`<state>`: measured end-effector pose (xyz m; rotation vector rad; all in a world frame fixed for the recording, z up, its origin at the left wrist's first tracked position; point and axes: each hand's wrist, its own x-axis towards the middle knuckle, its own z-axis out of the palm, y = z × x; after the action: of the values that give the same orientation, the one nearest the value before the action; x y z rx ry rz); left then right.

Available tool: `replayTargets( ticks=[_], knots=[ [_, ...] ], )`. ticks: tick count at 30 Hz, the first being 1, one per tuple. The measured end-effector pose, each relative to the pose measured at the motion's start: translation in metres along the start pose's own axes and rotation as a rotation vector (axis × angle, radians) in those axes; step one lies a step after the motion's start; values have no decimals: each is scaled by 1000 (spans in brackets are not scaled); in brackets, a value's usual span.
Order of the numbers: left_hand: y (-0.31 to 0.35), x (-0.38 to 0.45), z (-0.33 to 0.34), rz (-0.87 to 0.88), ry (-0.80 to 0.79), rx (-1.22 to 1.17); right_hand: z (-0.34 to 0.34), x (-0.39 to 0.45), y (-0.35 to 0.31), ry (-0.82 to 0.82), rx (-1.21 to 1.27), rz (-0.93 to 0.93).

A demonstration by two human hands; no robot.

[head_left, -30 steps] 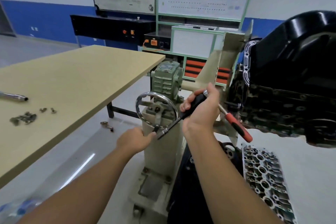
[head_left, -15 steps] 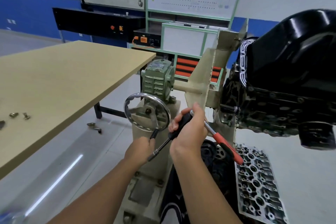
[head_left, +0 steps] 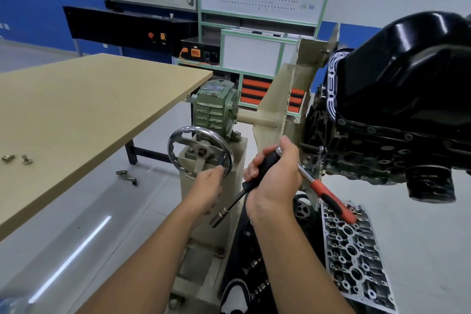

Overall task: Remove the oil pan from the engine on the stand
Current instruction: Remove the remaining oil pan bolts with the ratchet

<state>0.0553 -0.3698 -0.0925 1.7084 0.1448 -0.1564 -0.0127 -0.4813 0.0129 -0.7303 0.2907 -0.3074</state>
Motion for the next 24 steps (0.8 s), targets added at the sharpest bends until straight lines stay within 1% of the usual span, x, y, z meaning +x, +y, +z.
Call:
replayTargets(
  ticks=[3,6,7,10,12,14,16,19,21,22,24],
  knots=[
    [-15,7,9,81,37,83,3,2,10,4,-10,13],
    [-47,14,7,81,88,199,3,6,17,-12,-28,13],
    [-59,15,-1,80,102,303,2,8,17,-20,-38,12],
    [-81,24,-53,73,159,760,-2,11,16,-29,-73,8],
    [-72,32,-93,93,247,951,-5,12,12,-33,-95,-2],
    [-49,37,-124,156,356,1057,-4,11,9,-49,-106,-3],
    [-21,38,-134,234,426,1063,-1,10,7,-61,-103,7],
    [14,26,-110,380,458,924,9,9,3,-81,-61,30],
    [29,13,-75,497,386,867,17,11,-3,-87,-15,-7],
    [31,9,-57,529,334,869,20,13,-8,-78,-2,-36],
    [19,4,-25,507,216,844,25,17,-18,-66,9,-71]
  ],
)
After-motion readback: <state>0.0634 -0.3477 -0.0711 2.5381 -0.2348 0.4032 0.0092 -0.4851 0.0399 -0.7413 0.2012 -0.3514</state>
